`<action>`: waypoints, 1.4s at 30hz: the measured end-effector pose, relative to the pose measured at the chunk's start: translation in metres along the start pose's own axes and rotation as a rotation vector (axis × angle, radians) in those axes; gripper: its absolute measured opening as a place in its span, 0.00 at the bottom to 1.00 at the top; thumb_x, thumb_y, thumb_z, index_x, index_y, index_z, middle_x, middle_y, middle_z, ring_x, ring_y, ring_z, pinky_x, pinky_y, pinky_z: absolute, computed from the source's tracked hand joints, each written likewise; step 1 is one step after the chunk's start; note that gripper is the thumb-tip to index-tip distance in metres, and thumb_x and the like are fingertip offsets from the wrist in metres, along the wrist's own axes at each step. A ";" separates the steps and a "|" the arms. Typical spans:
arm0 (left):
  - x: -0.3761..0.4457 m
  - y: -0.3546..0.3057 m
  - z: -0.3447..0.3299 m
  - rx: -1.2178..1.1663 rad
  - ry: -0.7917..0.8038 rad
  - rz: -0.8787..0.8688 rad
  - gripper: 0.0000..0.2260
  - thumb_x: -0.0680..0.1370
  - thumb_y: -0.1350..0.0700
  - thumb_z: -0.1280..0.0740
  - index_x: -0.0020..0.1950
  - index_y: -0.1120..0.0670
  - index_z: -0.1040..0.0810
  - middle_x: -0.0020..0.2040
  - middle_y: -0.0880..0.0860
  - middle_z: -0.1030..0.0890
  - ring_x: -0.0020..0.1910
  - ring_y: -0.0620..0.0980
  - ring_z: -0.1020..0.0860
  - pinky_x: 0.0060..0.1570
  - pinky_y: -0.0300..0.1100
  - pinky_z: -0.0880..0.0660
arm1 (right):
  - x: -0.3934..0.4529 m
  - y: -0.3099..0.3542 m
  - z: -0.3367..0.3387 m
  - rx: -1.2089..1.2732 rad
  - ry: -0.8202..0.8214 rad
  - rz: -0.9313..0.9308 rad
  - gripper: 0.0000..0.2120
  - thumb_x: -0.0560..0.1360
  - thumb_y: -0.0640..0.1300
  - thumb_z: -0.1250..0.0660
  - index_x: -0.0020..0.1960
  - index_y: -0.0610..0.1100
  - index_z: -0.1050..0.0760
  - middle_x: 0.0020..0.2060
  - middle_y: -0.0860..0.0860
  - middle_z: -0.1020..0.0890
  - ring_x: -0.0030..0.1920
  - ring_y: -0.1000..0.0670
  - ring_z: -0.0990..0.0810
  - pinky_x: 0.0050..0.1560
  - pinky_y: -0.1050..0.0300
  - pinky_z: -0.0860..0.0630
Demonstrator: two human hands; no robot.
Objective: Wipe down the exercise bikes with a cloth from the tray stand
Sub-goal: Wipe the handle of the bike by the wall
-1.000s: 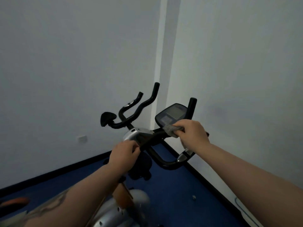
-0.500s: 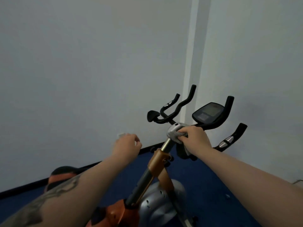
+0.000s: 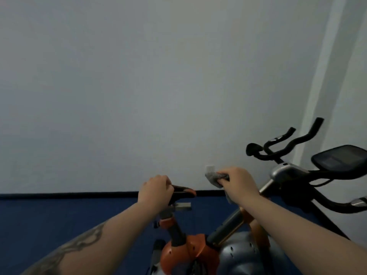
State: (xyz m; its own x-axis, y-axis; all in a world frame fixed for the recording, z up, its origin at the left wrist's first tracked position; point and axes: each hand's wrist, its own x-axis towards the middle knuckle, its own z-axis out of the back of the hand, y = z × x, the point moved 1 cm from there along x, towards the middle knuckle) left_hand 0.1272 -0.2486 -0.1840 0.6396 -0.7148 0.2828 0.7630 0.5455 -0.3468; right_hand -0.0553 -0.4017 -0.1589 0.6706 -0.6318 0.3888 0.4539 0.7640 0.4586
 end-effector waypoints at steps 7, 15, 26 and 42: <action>-0.033 0.097 0.035 0.013 -0.092 0.121 0.11 0.78 0.50 0.40 0.56 0.51 0.22 0.52 0.49 0.20 0.48 0.49 0.23 0.45 0.43 0.26 | -0.001 0.085 -0.072 0.058 0.088 0.105 0.08 0.75 0.42 0.35 0.45 0.44 0.17 0.41 0.47 0.16 0.43 0.46 0.19 0.42 0.51 0.22; -0.033 0.244 0.075 0.057 -0.072 0.203 0.11 0.79 0.52 0.41 0.58 0.51 0.24 0.56 0.49 0.22 0.54 0.49 0.25 0.49 0.42 0.29 | 0.039 0.204 -0.162 0.089 0.118 0.159 0.08 0.75 0.43 0.35 0.45 0.44 0.17 0.40 0.47 0.16 0.43 0.45 0.20 0.40 0.55 0.26; 0.062 0.379 0.097 0.054 -0.033 0.163 0.12 0.79 0.50 0.41 0.59 0.51 0.24 0.55 0.50 0.22 0.51 0.49 0.24 0.48 0.45 0.26 | 0.119 0.294 -0.245 0.079 0.095 0.165 0.08 0.75 0.41 0.35 0.40 0.43 0.19 0.36 0.48 0.19 0.39 0.47 0.22 0.39 0.51 0.25; 0.274 0.447 0.046 -0.077 0.013 0.154 0.13 0.79 0.51 0.41 0.61 0.51 0.25 0.60 0.51 0.23 0.54 0.51 0.24 0.52 0.46 0.27 | 0.332 0.257 -0.339 -0.017 0.053 -0.018 0.07 0.74 0.44 0.34 0.41 0.44 0.19 0.32 0.46 0.17 0.35 0.47 0.20 0.33 0.56 0.27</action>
State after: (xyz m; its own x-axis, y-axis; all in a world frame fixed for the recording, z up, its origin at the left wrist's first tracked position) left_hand 0.6478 -0.1804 -0.2206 0.7470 -0.6310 0.2092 0.6460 0.6146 -0.4528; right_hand 0.4831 -0.3710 -0.1828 0.6919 -0.6382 0.3374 0.4761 0.7547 0.4513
